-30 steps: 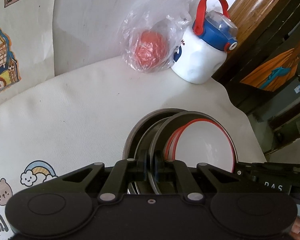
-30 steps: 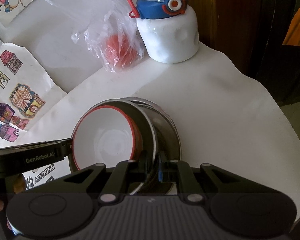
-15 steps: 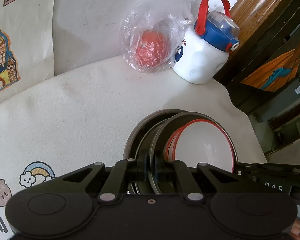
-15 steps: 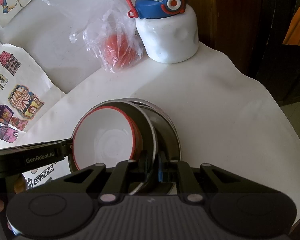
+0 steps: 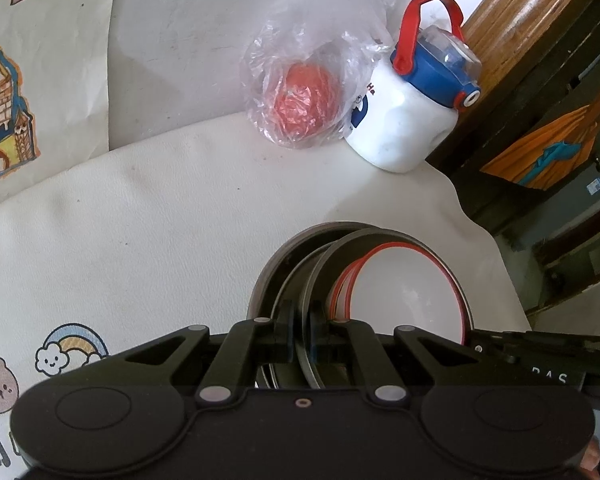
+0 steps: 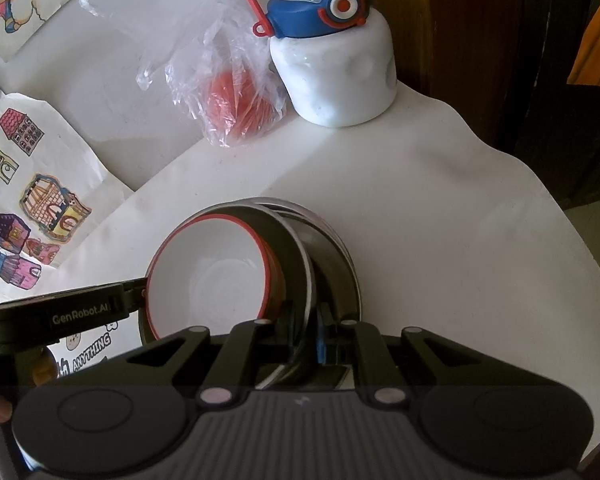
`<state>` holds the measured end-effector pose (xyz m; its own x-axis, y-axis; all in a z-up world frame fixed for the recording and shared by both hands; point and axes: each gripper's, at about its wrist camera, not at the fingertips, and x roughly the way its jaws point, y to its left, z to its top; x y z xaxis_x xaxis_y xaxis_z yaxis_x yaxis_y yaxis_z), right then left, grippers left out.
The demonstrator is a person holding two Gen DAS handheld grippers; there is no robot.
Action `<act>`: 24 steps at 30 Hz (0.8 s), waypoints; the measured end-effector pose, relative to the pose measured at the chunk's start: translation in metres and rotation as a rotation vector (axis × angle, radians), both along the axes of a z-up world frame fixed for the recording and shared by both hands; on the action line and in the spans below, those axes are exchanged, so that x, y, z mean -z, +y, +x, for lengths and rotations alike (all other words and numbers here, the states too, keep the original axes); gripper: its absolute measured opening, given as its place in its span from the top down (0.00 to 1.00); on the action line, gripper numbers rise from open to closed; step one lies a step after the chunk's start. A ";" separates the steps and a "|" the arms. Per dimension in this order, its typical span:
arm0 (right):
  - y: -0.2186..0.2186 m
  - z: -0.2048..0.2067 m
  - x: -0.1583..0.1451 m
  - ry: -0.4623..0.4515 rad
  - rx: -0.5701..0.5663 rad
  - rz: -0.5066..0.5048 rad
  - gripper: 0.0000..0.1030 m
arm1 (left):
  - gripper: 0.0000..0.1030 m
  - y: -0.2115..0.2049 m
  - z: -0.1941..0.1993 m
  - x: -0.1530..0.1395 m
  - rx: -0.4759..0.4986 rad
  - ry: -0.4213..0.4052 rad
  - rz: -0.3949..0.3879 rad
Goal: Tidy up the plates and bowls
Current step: 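Lower the steel bowl stack onto the steel plate with both grippers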
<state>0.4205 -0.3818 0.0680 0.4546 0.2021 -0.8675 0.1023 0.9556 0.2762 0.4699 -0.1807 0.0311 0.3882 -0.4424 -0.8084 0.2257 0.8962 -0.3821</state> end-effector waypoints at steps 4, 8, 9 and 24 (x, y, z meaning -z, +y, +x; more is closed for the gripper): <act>0.000 -0.001 0.000 -0.008 -0.001 -0.010 0.87 | 0.94 0.000 -0.001 0.000 -0.006 -0.006 -0.004; 0.002 -0.002 -0.001 -0.020 0.004 -0.015 0.86 | 0.94 0.000 -0.002 0.001 -0.009 -0.007 -0.007; 0.003 -0.003 -0.001 -0.022 0.003 -0.016 0.86 | 0.94 0.000 -0.002 0.001 -0.009 -0.008 -0.006; 0.006 -0.010 -0.005 -0.051 0.010 -0.076 0.72 | 0.80 0.007 -0.005 -0.004 -0.029 -0.021 -0.001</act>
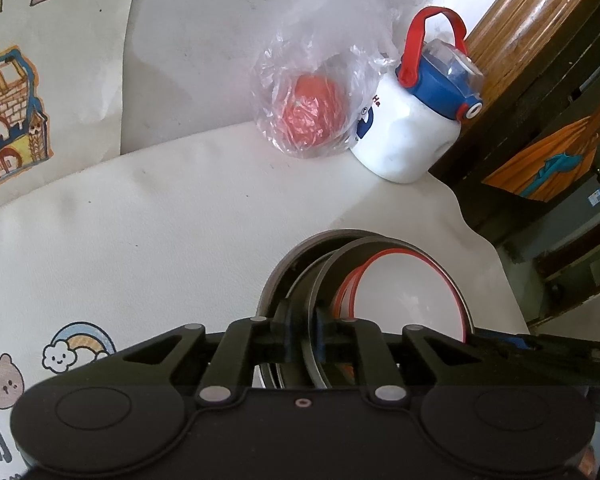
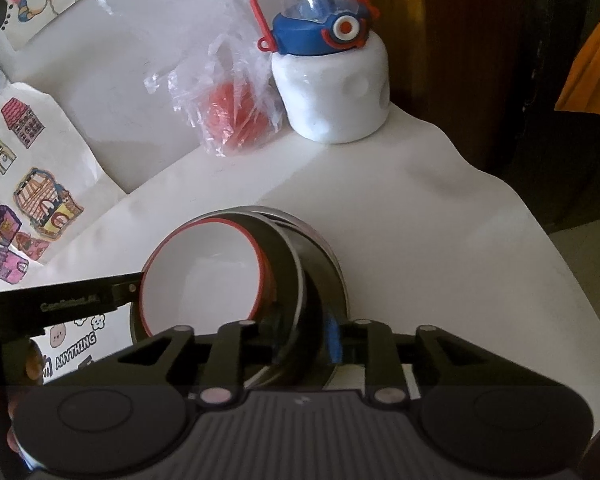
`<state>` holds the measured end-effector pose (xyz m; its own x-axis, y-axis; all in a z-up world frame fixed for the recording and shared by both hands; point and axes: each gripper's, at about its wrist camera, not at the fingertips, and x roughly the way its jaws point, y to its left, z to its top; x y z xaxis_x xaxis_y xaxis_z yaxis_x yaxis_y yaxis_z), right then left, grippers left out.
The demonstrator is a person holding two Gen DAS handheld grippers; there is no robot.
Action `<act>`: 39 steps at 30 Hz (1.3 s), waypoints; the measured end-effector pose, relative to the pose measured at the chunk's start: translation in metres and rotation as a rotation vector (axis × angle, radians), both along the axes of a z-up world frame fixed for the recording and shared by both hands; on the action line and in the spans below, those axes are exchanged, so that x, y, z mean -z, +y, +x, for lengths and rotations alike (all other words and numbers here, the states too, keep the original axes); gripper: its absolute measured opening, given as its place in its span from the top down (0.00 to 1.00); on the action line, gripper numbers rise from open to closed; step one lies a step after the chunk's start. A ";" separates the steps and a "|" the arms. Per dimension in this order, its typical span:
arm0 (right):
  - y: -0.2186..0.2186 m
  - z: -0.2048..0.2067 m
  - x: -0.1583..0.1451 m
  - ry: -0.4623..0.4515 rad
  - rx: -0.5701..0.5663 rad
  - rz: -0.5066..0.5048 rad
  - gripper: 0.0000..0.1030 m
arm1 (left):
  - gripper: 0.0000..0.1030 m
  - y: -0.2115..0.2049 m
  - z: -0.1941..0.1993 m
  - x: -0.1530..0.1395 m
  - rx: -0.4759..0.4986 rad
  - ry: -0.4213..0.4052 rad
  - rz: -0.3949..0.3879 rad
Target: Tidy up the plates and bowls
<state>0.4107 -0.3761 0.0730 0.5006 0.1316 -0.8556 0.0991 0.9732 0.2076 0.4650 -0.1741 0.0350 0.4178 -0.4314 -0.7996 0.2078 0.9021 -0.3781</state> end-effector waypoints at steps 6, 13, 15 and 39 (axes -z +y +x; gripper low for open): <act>-0.003 -0.002 -0.002 -0.007 0.019 -0.002 0.64 | 0.60 0.005 -0.002 -0.004 -0.035 -0.027 0.019; -0.006 -0.004 -0.008 -0.027 0.034 0.000 0.55 | 0.48 0.014 -0.004 -0.006 -0.065 -0.036 -0.008; -0.006 -0.005 -0.009 -0.030 0.040 -0.001 0.52 | 0.48 0.014 -0.006 -0.007 -0.065 -0.044 -0.004; 0.005 -0.041 -0.035 -0.152 0.063 -0.049 0.15 | 0.05 0.033 -0.042 -0.031 -0.096 -0.162 0.016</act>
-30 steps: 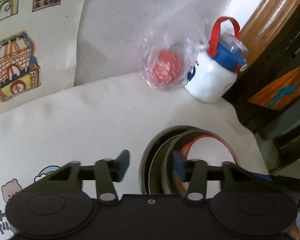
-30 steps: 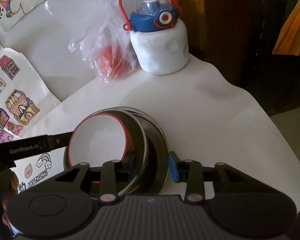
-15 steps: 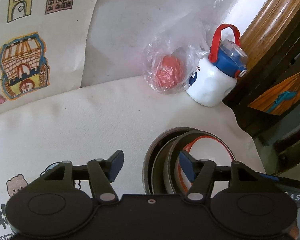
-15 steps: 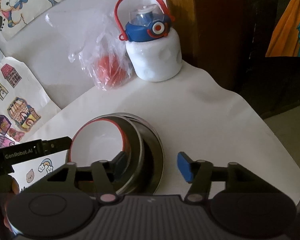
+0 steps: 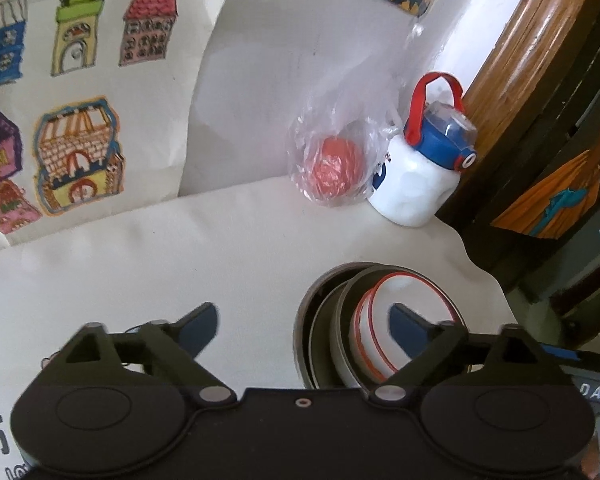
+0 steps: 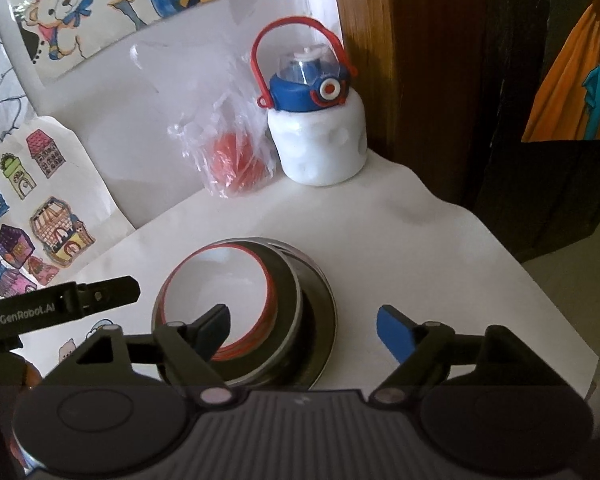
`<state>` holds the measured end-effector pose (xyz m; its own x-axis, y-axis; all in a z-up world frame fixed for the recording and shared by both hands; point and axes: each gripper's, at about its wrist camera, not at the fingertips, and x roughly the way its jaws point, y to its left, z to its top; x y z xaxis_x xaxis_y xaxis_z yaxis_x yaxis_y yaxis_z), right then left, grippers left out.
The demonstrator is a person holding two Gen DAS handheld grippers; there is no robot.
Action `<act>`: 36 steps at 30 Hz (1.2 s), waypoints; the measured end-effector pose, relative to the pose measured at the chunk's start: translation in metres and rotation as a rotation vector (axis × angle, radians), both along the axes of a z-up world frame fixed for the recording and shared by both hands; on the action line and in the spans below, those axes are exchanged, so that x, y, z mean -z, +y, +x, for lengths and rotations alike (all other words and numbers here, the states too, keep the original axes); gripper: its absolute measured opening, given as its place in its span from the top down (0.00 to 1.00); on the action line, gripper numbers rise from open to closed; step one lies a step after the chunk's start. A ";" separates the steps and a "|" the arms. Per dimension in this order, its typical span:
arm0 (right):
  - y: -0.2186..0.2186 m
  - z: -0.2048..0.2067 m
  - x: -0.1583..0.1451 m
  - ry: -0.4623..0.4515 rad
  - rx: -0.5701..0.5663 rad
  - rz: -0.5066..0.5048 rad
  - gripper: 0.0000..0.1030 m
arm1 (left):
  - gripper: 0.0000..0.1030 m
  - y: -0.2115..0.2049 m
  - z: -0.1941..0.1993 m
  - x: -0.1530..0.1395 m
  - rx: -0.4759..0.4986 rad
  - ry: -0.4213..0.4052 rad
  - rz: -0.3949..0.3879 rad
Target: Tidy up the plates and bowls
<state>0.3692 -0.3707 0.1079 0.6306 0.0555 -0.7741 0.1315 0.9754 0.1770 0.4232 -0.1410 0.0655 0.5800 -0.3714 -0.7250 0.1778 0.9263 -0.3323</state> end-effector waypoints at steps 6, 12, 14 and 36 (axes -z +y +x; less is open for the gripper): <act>0.011 -0.015 -0.004 -0.041 -0.004 -0.035 0.05 | 0.01 0.006 -0.016 -0.005 -0.007 -0.052 0.033; 0.023 -0.032 -0.009 -0.082 -0.018 -0.063 0.02 | 0.01 0.015 -0.031 -0.009 -0.017 -0.092 0.054; 0.027 -0.038 -0.011 -0.099 -0.017 -0.071 0.01 | 0.01 0.018 -0.037 -0.010 -0.023 -0.107 0.051; 0.070 -0.114 -0.008 -0.246 -0.018 -0.146 0.00 | 0.01 0.048 -0.117 -0.008 -0.062 -0.275 0.080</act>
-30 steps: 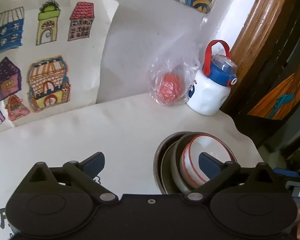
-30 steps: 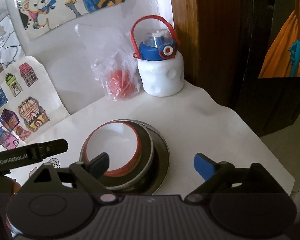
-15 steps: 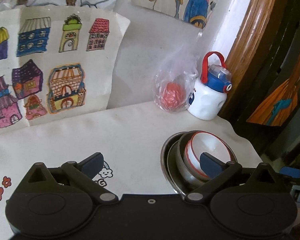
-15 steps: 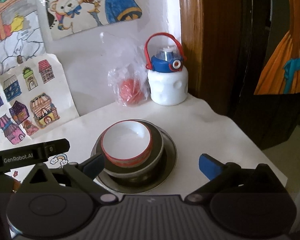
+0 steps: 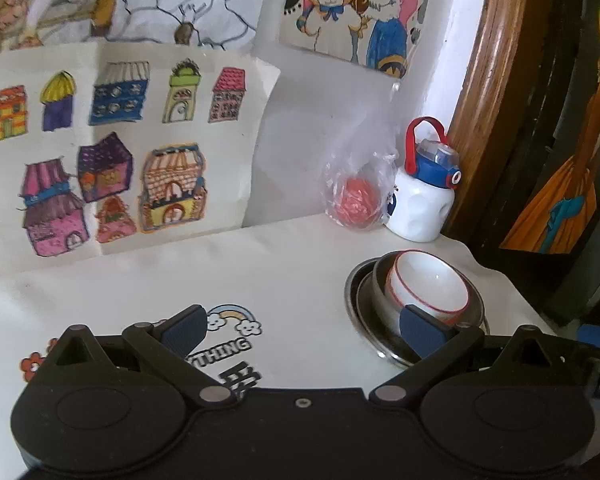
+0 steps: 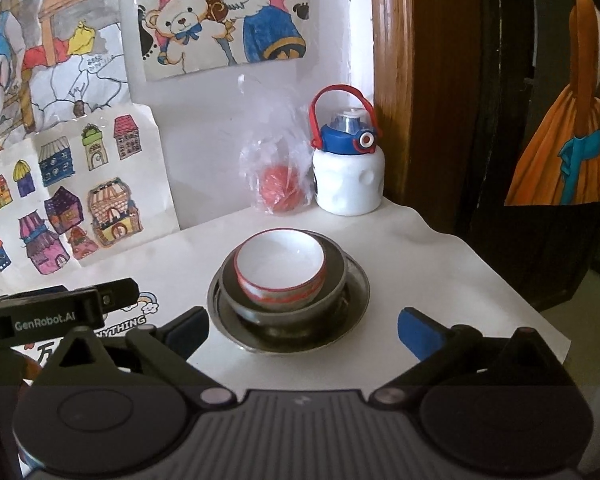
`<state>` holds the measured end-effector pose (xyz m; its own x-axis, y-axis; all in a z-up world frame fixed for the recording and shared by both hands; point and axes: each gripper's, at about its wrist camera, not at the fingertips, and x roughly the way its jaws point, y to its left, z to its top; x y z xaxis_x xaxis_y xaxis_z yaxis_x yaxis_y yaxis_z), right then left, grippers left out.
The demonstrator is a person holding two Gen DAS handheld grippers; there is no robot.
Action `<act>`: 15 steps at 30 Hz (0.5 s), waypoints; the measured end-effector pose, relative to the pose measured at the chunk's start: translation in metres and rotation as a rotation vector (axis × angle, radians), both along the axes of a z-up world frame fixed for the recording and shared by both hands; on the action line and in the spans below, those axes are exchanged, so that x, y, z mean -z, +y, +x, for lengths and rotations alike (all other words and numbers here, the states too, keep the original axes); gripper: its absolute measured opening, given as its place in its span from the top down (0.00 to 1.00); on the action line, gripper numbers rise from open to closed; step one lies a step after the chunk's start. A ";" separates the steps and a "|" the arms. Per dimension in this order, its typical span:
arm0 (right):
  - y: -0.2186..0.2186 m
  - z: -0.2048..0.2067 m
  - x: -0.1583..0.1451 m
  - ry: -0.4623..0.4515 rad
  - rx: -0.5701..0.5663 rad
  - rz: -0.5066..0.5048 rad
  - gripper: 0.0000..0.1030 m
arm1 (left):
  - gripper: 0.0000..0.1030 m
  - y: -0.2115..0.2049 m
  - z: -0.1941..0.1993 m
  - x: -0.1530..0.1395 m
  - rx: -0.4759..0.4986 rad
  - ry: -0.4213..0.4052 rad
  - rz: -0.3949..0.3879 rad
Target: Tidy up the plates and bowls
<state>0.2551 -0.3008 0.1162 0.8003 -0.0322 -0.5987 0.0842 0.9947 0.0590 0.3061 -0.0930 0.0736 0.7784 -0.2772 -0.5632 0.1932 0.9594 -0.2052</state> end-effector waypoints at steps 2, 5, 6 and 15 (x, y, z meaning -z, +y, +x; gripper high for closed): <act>0.003 -0.008 0.002 -0.018 0.003 0.001 0.00 | 0.01 0.004 -0.008 0.000 -0.009 -0.013 -0.001; 0.007 -0.021 0.005 -0.045 0.015 0.002 0.00 | 0.01 0.009 -0.021 0.000 -0.016 -0.029 -0.009; 0.008 -0.026 0.006 -0.055 0.018 0.001 0.00 | 0.01 0.011 -0.025 0.000 -0.019 -0.036 -0.010; 0.026 -0.064 0.013 -0.125 0.012 -0.044 0.00 | 0.01 0.018 -0.071 0.004 -0.040 -0.142 0.029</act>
<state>0.1912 -0.2746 0.1028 0.8679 -0.0666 -0.4922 0.0912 0.9955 0.0261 0.2356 -0.0749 0.0696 0.8610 -0.2299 -0.4537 0.1803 0.9720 -0.1504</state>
